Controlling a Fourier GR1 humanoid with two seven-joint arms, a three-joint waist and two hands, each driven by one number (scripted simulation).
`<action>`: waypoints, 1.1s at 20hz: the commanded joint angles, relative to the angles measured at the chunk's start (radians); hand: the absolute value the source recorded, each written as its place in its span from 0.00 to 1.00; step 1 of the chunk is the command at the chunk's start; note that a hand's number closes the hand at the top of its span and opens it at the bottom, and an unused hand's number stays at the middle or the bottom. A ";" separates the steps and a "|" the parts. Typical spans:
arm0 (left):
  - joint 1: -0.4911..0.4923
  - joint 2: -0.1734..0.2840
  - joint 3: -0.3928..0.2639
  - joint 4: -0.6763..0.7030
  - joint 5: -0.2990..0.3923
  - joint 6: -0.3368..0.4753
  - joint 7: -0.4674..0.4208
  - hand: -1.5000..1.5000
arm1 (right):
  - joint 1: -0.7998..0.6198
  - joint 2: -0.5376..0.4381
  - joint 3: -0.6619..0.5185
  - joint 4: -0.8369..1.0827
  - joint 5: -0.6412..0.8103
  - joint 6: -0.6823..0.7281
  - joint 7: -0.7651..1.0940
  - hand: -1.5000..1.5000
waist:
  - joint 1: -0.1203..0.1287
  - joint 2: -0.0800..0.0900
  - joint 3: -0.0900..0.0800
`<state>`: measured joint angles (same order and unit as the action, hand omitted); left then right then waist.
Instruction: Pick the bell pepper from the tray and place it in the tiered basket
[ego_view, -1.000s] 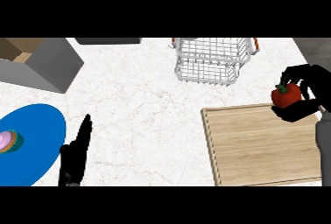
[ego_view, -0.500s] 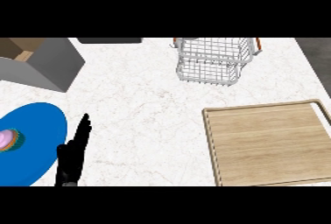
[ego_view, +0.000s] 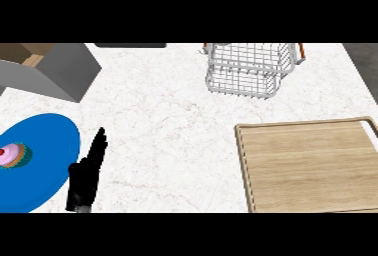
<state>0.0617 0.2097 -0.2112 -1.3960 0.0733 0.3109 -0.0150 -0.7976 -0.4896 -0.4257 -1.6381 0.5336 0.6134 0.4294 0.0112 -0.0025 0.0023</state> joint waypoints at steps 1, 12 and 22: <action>0.022 0.027 0.008 -0.072 0.008 -0.024 0.085 0.50 | -0.075 0.026 0.084 0.105 0.055 -0.081 0.027 1.00 | 0.005 0.003 -0.002; 0.016 -0.031 0.005 0.023 -0.029 -0.019 0.011 0.50 | -0.271 0.030 0.181 0.540 0.132 -0.221 -0.146 1.00 | 0.009 0.008 -0.003; 0.049 -0.038 -0.008 -0.055 -0.050 -0.027 0.065 0.50 | -0.322 0.116 0.268 0.781 0.257 -0.402 -0.188 1.00 | 0.013 0.007 -0.002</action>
<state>0.0598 0.1815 -0.1875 -1.4088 0.0404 0.2792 0.0046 -1.0936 -0.3857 -0.1759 -0.9575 0.7509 0.2619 0.2528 0.0212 0.0027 0.0026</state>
